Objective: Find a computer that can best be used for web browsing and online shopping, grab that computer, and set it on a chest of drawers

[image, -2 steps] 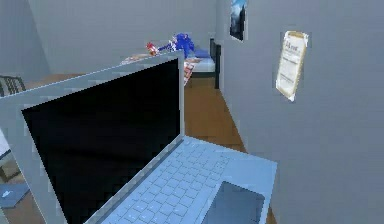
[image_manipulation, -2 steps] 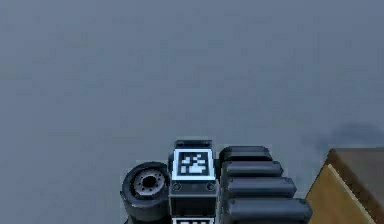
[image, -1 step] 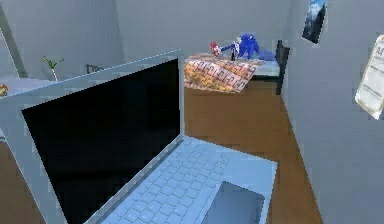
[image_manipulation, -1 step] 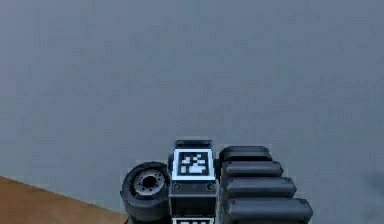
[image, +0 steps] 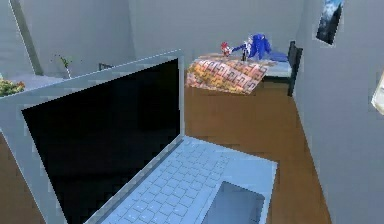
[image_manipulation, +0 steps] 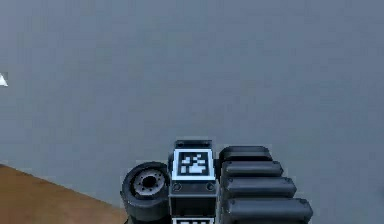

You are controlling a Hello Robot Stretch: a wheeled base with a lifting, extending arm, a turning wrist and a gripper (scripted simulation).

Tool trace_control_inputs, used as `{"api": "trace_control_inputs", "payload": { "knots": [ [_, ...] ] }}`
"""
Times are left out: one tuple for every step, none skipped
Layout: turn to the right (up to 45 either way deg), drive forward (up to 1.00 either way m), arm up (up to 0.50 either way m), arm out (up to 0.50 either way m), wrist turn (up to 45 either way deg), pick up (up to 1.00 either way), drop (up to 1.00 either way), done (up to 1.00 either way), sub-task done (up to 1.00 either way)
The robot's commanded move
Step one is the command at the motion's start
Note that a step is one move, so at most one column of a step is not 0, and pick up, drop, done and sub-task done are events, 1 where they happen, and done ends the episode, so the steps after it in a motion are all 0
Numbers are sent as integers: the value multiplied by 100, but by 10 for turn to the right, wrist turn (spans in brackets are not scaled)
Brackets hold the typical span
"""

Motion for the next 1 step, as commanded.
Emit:
{"api": "trace_control_inputs", "payload": {
  "knots": [
    [180,0,0,0,0,0,0,0,0]
  ]
}}
